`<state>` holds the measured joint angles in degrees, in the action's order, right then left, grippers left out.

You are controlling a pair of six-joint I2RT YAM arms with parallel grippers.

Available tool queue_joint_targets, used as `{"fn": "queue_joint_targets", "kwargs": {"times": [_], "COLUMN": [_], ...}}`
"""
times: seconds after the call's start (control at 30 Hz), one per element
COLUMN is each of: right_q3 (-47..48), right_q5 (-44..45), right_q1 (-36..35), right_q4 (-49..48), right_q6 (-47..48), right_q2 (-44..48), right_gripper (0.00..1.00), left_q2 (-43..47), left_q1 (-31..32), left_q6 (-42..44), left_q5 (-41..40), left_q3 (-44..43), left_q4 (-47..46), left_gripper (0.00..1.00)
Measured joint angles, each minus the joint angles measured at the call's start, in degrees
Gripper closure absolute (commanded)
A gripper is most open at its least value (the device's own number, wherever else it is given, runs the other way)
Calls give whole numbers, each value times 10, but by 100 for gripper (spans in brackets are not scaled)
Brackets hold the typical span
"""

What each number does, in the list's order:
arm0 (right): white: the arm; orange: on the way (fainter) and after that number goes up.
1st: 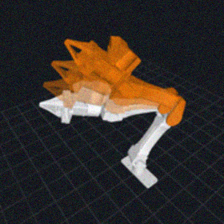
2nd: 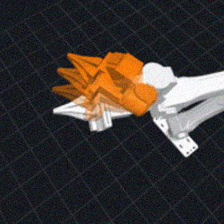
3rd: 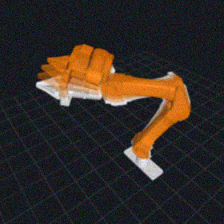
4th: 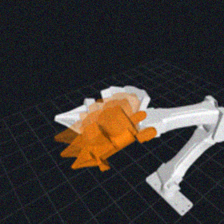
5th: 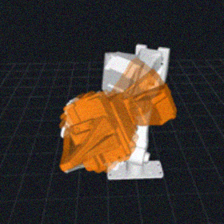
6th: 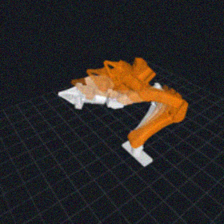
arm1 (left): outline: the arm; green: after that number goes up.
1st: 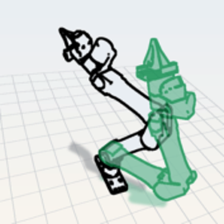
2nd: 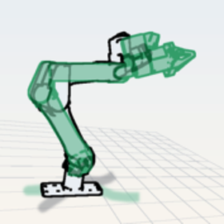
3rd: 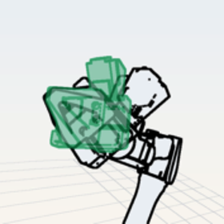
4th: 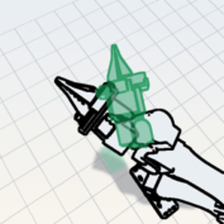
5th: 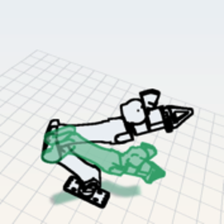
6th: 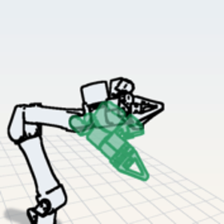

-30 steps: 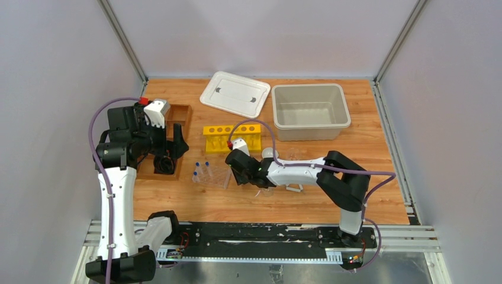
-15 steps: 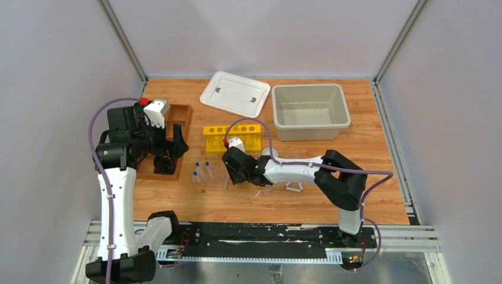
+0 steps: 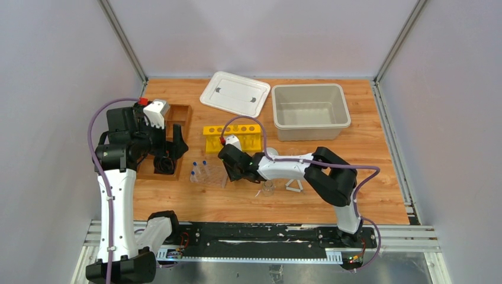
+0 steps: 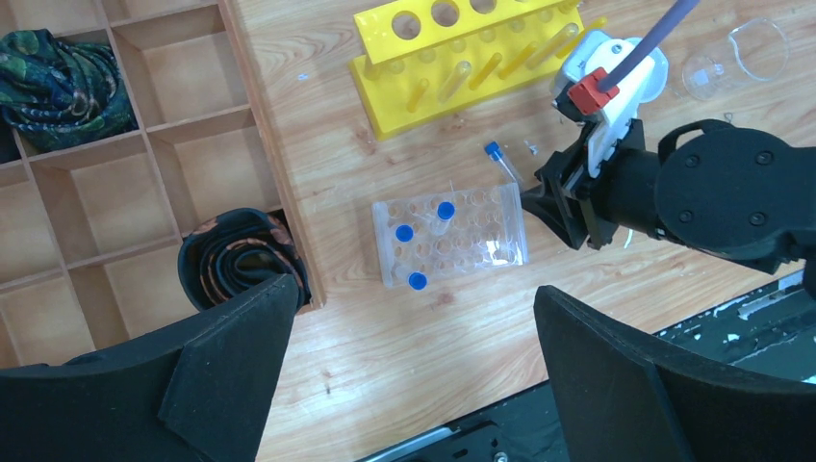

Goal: Organize the chemistry lab equipment

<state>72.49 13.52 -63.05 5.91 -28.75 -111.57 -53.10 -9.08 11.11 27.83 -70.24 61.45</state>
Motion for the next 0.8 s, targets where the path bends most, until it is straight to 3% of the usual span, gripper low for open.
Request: {"fn": "queue_joint_targets", "kwargs": {"times": [0.6,0.67,0.8], "right_q3": [51,59,67], "right_q5": [13,14,15], "right_q1": [17,20,21], "right_q4": [-9,-6,2], "right_q6": [3,6,14], "right_q2": [-50,-54,-59], "right_gripper": [68,72,97], "left_q2": [0,0,0], "left_q1": [0,0,0], "left_q6": [0,0,0], "left_q5": [0,0,0], "left_q3": [-4,-4,-4], "left_q4": [4,5,5], "left_gripper": [0,0,0]}}
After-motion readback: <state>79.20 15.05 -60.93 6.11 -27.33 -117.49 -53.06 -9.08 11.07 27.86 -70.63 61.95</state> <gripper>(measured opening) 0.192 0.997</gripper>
